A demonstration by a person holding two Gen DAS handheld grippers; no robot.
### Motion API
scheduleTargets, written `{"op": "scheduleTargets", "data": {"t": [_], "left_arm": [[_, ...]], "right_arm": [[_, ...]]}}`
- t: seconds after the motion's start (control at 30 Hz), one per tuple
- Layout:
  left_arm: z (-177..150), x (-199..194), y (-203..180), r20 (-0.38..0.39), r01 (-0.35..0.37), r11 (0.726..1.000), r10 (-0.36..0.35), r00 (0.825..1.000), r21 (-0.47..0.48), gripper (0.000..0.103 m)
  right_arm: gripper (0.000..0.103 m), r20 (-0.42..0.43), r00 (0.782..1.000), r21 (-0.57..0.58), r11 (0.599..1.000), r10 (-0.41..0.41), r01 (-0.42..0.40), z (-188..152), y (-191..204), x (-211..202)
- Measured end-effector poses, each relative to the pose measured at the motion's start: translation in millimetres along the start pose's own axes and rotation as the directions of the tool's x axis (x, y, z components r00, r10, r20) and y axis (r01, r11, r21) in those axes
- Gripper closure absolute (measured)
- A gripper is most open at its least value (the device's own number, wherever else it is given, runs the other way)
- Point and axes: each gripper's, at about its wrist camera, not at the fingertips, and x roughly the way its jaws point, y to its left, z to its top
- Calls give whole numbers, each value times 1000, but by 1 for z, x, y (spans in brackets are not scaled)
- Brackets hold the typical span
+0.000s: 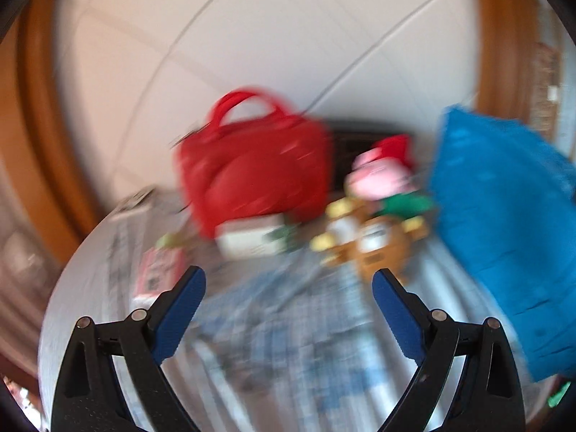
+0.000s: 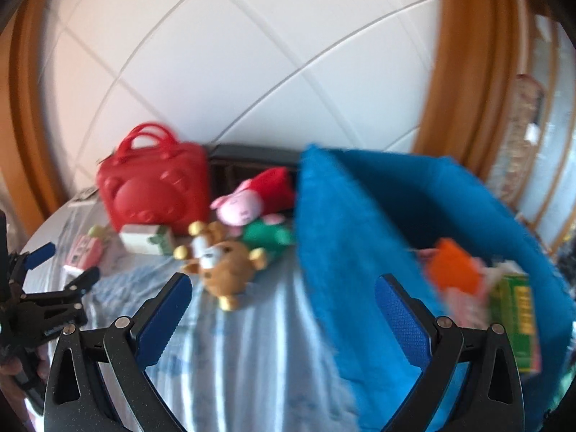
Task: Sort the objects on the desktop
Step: 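Return both tools from the crate to the items on the bed, then grasp the white-red tissue pack with the left gripper while the right grasps the white box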
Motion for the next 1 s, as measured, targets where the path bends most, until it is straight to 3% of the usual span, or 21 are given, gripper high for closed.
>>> {"op": "scheduleTargets", "data": {"t": [0.23, 0.5, 0.7, 0.8, 0.93, 1.0], "left_arm": [[-23, 81, 107, -165, -158, 982, 141, 976, -99, 8], [-30, 178, 192, -296, -235, 952, 170, 940, -197, 8], [-35, 240, 207, -383, -274, 953, 207, 900, -128, 8], [-35, 257, 210, -392, -218, 961, 137, 910, -170, 8], [-39, 280, 210, -452, -240, 953, 134, 882, -186, 8], [-41, 279, 204, -440, -257, 951, 160, 884, -169, 11]], "right_arm": [[0, -113, 984, -56, 988, 134, -141, 14, 66, 95], [0, -233, 943, -118, 955, 240, -272, 25, 138, 213], [0, -295, 899, -162, 910, 323, -381, 29, 185, 285], [0, -314, 885, -206, 885, 343, -417, 32, 212, 319], [0, -343, 867, -239, 859, 362, -453, 31, 241, 359], [0, -347, 862, -256, 847, 370, -467, 28, 250, 373]]}}
